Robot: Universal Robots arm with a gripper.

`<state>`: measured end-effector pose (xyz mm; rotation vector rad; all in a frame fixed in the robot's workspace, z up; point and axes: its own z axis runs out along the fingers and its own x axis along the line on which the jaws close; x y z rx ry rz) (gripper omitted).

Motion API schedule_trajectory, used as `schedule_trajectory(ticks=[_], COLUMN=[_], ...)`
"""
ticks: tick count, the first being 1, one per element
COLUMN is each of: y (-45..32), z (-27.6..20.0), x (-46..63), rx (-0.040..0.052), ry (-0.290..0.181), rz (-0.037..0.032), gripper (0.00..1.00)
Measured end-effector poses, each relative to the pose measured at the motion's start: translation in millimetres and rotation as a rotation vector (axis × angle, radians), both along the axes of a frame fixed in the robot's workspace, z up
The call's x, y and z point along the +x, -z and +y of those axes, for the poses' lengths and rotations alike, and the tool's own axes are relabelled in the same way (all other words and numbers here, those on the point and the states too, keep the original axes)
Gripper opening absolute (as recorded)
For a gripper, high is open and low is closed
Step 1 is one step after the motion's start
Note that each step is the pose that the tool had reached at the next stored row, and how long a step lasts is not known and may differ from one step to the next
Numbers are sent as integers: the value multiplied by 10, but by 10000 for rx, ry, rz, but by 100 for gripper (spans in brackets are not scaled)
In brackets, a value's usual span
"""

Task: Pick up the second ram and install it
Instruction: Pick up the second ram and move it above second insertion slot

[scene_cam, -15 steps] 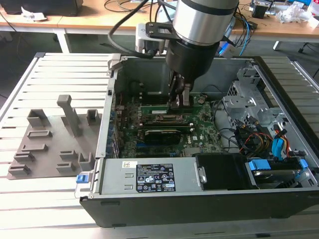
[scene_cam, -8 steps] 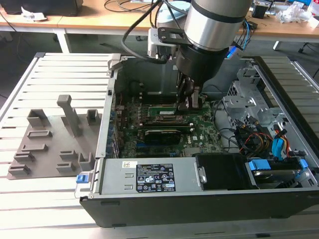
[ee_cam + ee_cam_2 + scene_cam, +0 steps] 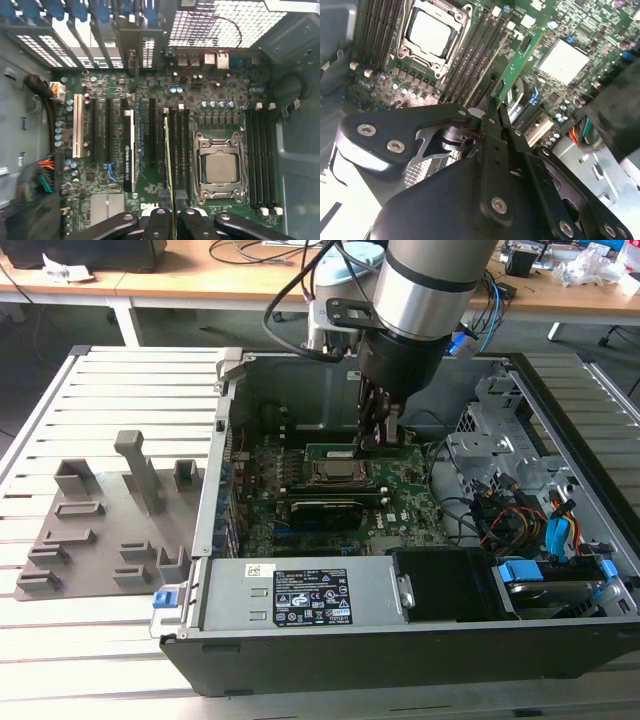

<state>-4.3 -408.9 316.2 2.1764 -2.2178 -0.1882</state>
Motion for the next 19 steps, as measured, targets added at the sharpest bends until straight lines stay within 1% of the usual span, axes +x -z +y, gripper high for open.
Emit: schedule_trajectory(ticks=[1,2,4,6,7,8,9,13,19], y=[14,51,99,103,105,108,108,107,218], z=[10,28,40,40,40,41,41,40,41], x=[0,0,1,0,-1,0,0,0,-5], rx=[2,3,0,-1,0,4,2,1,13], ry=[2,5,11,14,16,14,14,13,13], rz=[0,0,0,1,-50,-335,-425,-432,-435], gripper=[14,14,14,14,14,14,14,14,14])
